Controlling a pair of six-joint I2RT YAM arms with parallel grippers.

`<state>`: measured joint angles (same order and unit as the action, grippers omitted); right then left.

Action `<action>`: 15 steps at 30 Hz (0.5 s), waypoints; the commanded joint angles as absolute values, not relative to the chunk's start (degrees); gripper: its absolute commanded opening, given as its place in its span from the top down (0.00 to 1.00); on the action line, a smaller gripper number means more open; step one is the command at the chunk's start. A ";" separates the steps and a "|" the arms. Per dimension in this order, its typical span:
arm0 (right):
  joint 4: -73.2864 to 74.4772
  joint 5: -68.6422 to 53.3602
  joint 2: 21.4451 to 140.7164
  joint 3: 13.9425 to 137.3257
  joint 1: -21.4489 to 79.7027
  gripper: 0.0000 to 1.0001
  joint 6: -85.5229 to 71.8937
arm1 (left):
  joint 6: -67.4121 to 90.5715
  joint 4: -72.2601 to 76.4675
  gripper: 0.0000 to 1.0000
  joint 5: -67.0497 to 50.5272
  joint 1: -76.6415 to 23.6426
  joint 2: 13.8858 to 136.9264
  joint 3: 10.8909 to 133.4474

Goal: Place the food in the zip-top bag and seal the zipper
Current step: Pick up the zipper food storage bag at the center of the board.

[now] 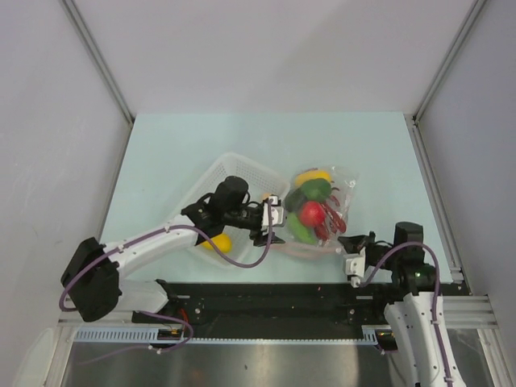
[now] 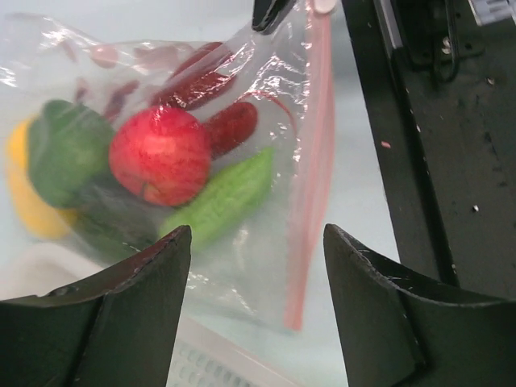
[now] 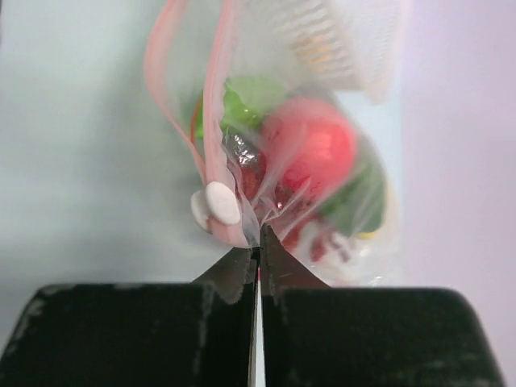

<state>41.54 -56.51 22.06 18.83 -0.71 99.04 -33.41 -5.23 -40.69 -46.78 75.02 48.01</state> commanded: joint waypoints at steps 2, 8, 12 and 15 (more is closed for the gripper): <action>41.22 -61.27 23.72 32.24 2.63 1.00 78.43 | -28.82 -0.26 0.30 -35.26 -49.39 70.58 52.55; 39.64 -55.46 30.93 44.11 4.66 1.00 58.92 | -27.17 0.80 0.30 -30.68 -51.77 71.71 63.33; 39.64 -54.49 35.15 50.88 5.01 1.00 48.21 | -26.10 -1.58 0.32 -28.05 -53.51 73.21 70.74; 38.59 -53.44 39.19 55.97 6.76 1.00 39.07 | -26.28 -4.65 0.31 -25.67 -55.89 74.09 75.22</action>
<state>41.71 -54.15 35.99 48.93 4.89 55.99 -27.92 -2.20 -29.61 -52.80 73.23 69.23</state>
